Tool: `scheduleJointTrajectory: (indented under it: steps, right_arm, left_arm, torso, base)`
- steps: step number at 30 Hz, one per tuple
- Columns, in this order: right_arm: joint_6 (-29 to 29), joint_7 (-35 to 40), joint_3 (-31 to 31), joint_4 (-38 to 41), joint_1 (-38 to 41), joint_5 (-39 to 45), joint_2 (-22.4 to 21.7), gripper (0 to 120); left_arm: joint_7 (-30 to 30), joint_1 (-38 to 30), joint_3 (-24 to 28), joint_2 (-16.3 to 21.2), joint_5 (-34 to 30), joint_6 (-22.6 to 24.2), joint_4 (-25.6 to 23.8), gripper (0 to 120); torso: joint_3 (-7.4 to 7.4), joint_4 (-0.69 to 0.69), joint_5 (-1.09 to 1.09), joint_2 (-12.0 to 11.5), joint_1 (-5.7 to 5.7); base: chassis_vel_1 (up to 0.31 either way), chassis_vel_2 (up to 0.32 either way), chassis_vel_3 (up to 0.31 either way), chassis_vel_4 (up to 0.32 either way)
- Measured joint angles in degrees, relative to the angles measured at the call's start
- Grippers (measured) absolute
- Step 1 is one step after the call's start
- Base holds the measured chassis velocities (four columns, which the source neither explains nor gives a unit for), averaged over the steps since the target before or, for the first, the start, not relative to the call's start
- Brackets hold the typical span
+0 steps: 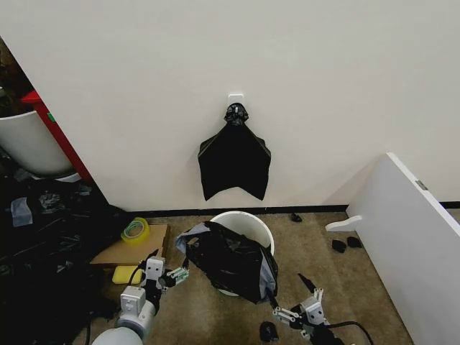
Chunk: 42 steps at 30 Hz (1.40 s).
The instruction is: Place the garbage bag over the trash bin.
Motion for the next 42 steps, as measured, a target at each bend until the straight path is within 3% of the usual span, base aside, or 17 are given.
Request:
scheduleJointTrajectory:
  steps: [1, 4, 9, 10, 11, 17, 20, 28, 31, 33, 34, 37, 38, 42]
  right_arm:
    - [4.38, -2.22, 1.25, -1.43, 0.04, 1.21, 0.02, 100]
    - [8.82, -5.88, 2.57, -2.15, -0.29, 5.12, 0.11, 100]
    - [11.86, -11.97, 3.8, -2.17, -0.66, 10.54, 0.34, 100]
    - [13.58, -21.17, 4.83, -3.53, -0.06, 15.52, 0.73, 100]
    - [14.54, -25.55, 5.49, -4.58, 0.57, 16.42, 1.06, 100]
    - [17.57, -33.41, 7.07, -8.37, 2.51, 16.77, 1.78, 100]
    - [21.82, -43.73, 9.48, -11.5, 4.12, 17.72, 2.22, 100]
    - [25.73, -54.77, 12.94, -13.66, 6.58, 15.15, 2.52, 100]
    - [25.74, -54.23, 13.33, -13.27, 6.59, 13.87, 2.37, 100]
    - [24.48, -46.39, 12.22, -12.69, 6.35, 14.23, 1.89, 100]
    - [24.48, -46.39, 12.22, -12.69, 6.35, 14.23, 1.89, 100]
    - [18.89, -34.12, 10.09, -9.6, 5.39, 20.67, 1.15, 100]
    - [18.89, -34.12, 10.09, -9.6, 5.39, 20.67, 1.15, 100]
    - [9.42, -21.25, 9.67, -2.77, 5.02, 24.15, -0.57, 100]
  left_arm:
    - [0.01, -0.02, -0.59, -0.07, -0.24, -0.57, 0.19, 100]
    - [0.48, -0.09, -1.51, -0.19, -0.56, -1.62, 0.48, 100]
    - [0.9, -0.52, -1.89, -0.46, -0.68, -2.25, 0.78, 100]
    - [1.06, -0.75, -1.6, -0.56, -0.51, -2.32, 0.79, 100]
    - [1.19, -0.81, -1.35, -0.58, -0.27, -2.37, 0.86, 100]
    - [1.42, -0.89, -0.75, -0.77, 0.44, -2.5, 1.14, 100]
    - [1.43, -0.64, -0.7, -0.9, 0.68, -2.48, 1.17, 100]
    - [1.43, -0.42, -0.51, -0.87, 1.72, -2.22, 0.65, 100]
    - [1.43, -0.24, -0.56, -0.86, 2.03, -2.23, 0.46, 100]
    - [1.42, -0.09, -0.85, -1.1, 2.62, -2.79, 0.31, 100]
    - [1.42, -0.09, -0.85, -1.1, 2.62, -2.79, 0.31, 100]
    - [1.7, 1.22, -2.45, -2.27, 3.31, -5.3, 0.0, 100]
    - [1.7, 1.22, -2.45, -2.27, 3.31, -5.3, 0.0, 100]
    - [3.43, 4.78, -6.24, -5.38, 7.27, -9.92, 0.38, 100]
  torso:
    - [0.0, 0.0, 0.01, 0.0, 0.0]
    - [0.0, 0.0, 0.0, 0.0, 0.0]
    - [0.0, 0.0, -0.02, 0.0, 0.0]
    - [0.0, 0.0, -0.01, 0.0, 0.0]
    - [0.0, -0.01, -0.01, 0.0, 0.0]
    - [0.0, 0.0, 0.0, 0.0, 0.0]
    - [0.0, 0.0, 0.0, 0.0, 0.0]
    - [0.0, 0.0, 0.0, 0.0, 0.0]
    - [0.0, 0.0, -0.03, 0.0, 0.0]
    - [0.0, 0.0, 0.0, 0.0, 0.0]
    - [0.0, 0.0, 0.0, 0.0, 0.0]
    - [0.0, -0.01, 0.01, 0.0, 0.0]
    - [0.0, -0.01, 0.01, 0.0, 0.0]
    - [0.0, -0.01, -0.01, 0.0, 0.0]
  base:
    - [0.0, 0.0, 0.0, 0.0]
    - [0.0, 0.0, 0.0, 0.0]
    - [0.0, 0.0, 0.0, 0.0]
    - [0.0, 0.0, 0.0, 0.0]
    - [0.0, 0.0, 0.0, 0.0]
    - [0.0, 0.0, 0.0, 0.0]
    - [0.0, 0.0, 0.0, 0.0]
    - [0.0, 0.0, 0.0, 0.0]
    - [0.0, 0.0, 0.0, 0.0]
    - [0.0, 0.0, 0.0, 0.0]
    - [0.0, 0.0, 0.0, 0.0]
    - [0.0, 0.0, 0.0, 0.0]
    - [0.0, 0.0, 0.0, 0.0]
    - [0.0, 0.0, 0.0, 0.0]
